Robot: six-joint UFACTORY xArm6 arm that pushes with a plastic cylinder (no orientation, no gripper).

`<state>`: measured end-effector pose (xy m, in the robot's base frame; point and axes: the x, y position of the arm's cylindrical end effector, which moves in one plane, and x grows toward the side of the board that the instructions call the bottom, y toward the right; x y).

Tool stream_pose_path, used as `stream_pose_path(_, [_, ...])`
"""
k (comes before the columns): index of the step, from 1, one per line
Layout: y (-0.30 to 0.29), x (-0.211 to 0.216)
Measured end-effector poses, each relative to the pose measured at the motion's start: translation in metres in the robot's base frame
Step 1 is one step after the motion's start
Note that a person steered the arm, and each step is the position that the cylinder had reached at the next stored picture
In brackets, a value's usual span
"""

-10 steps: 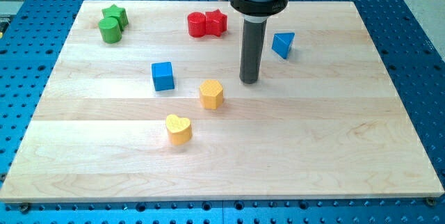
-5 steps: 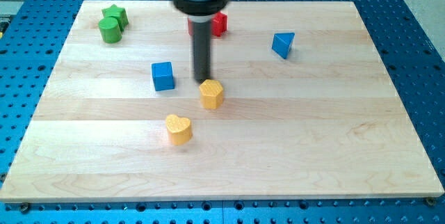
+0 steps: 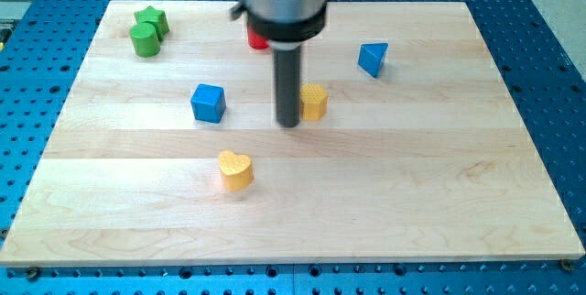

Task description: Slide the hexagon towards center right

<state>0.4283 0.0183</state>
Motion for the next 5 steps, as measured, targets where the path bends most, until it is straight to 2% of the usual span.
stream_pose_path(1, [-0.023,-0.014])
stream_pose_path(2, [0.036,-0.014])
stream_pose_path(3, [0.149,-0.012])
stream_pose_path(4, [0.061,-0.007])
stream_pose_path(5, [0.085,-0.048])
